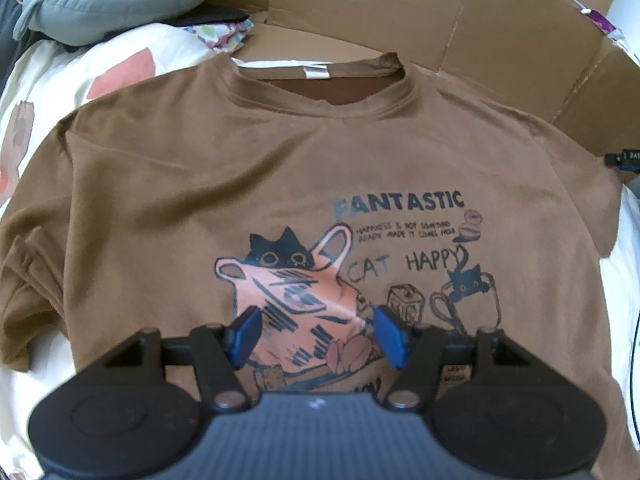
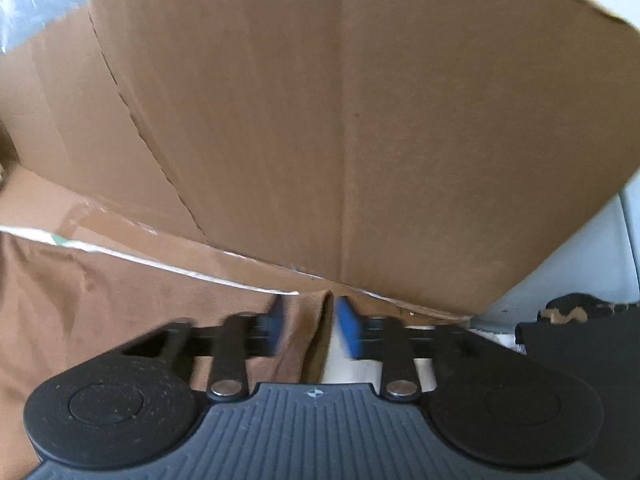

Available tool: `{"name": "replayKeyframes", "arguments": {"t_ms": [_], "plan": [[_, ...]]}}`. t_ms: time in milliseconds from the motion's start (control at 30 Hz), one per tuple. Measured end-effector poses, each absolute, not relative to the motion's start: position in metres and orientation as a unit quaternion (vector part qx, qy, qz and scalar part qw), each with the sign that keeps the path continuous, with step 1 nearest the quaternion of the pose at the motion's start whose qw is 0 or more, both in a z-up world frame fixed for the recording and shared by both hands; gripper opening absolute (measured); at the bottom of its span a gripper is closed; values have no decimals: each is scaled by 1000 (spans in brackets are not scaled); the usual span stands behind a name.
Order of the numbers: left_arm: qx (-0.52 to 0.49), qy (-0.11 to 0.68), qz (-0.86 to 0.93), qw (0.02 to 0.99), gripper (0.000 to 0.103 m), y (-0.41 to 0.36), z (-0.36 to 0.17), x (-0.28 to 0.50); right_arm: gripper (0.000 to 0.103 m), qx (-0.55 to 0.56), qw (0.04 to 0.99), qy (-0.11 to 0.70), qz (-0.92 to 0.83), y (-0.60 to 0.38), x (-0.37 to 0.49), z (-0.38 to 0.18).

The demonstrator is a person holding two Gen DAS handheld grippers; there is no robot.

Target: Fold clothes

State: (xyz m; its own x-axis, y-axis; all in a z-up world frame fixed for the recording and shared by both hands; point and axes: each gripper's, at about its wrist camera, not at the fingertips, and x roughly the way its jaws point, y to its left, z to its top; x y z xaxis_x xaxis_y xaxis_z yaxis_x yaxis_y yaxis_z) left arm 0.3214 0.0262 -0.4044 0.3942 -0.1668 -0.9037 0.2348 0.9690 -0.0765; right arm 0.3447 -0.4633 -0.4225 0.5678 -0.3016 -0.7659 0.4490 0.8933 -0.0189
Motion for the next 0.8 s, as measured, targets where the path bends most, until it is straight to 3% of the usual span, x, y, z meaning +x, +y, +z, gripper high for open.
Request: {"name": "replayKeyframes", "arguments": {"t_ms": [333,800], "plan": [[31,538,-123,833,65,23,-403,313,47,104,898,384,-186,-444,302,-401],[29,546,-121,828,65,23,-406,304,49,242,856,425,-167,-423,277,-453]]}}
